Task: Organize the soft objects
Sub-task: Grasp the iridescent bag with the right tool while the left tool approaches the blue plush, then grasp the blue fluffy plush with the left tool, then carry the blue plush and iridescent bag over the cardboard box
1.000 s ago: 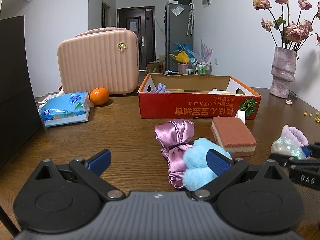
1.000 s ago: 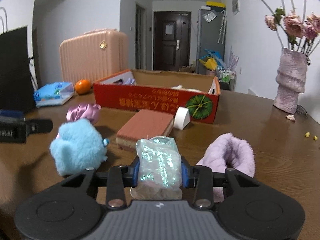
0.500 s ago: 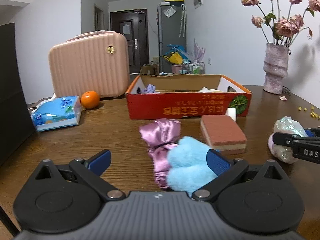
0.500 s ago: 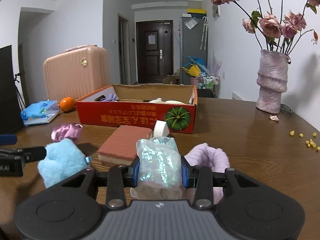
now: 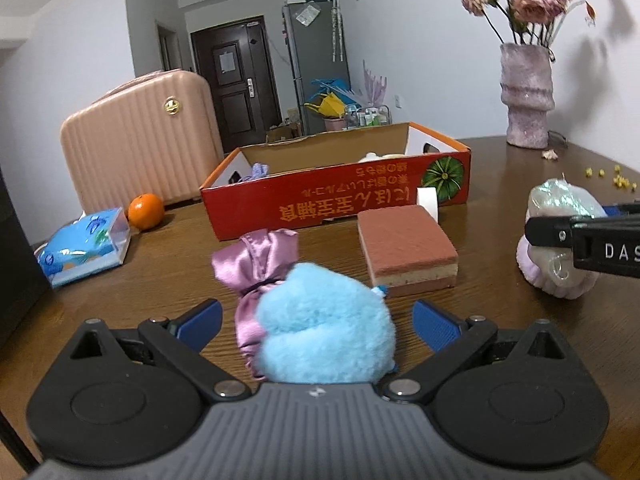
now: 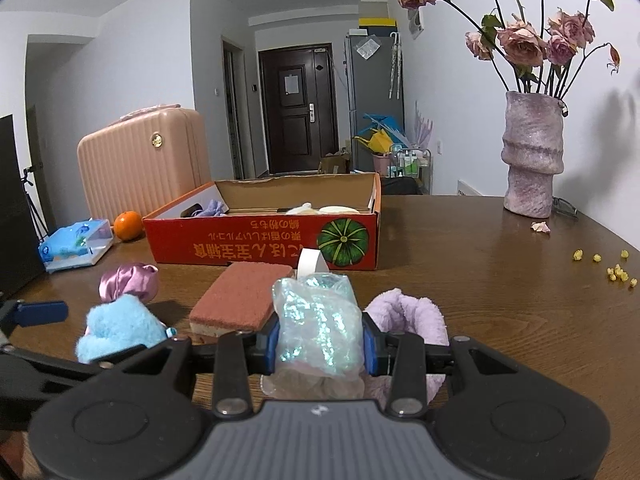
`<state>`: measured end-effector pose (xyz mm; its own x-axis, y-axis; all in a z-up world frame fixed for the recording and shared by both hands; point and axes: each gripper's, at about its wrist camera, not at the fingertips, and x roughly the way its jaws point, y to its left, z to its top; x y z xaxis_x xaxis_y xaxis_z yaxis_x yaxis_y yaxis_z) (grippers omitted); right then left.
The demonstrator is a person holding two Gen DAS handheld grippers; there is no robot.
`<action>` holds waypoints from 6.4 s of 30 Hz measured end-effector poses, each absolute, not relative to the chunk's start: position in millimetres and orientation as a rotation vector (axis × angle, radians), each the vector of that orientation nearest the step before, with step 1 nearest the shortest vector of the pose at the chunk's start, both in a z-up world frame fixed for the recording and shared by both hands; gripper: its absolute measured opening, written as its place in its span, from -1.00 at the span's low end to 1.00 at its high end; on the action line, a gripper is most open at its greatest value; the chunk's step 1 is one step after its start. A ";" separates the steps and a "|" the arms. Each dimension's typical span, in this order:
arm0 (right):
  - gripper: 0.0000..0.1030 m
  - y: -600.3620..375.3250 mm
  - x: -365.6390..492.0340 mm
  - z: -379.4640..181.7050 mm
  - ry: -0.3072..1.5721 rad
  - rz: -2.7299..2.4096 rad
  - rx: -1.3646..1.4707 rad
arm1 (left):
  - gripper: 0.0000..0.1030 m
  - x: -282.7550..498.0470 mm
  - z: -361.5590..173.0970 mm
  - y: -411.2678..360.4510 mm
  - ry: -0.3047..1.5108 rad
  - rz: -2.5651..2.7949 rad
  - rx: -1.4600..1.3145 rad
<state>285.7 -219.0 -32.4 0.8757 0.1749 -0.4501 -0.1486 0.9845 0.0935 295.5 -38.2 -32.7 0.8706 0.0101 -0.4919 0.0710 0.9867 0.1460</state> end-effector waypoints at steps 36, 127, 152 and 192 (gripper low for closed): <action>-0.25 -216.6 282.0 -32.7 0.472 0.211 0.062 | 0.47 324.4 -52.4 -51.9 0.579 -0.115 0.261; -0.22 -166.7 402.8 15.6 0.285 0.200 0.104 | 0.46 398.5 49.2 13.7 0.297 -0.017 -0.088; -0.22 -170.0 490.1 16.6 0.357 0.154 0.064 | 0.46 484.7 43.0 17.8 0.333 -0.014 -0.111; -0.08 -182.5 541.3 -20.0 0.383 0.112 0.137 | 0.49 552.4 4.2 13.4 0.424 0.024 -0.124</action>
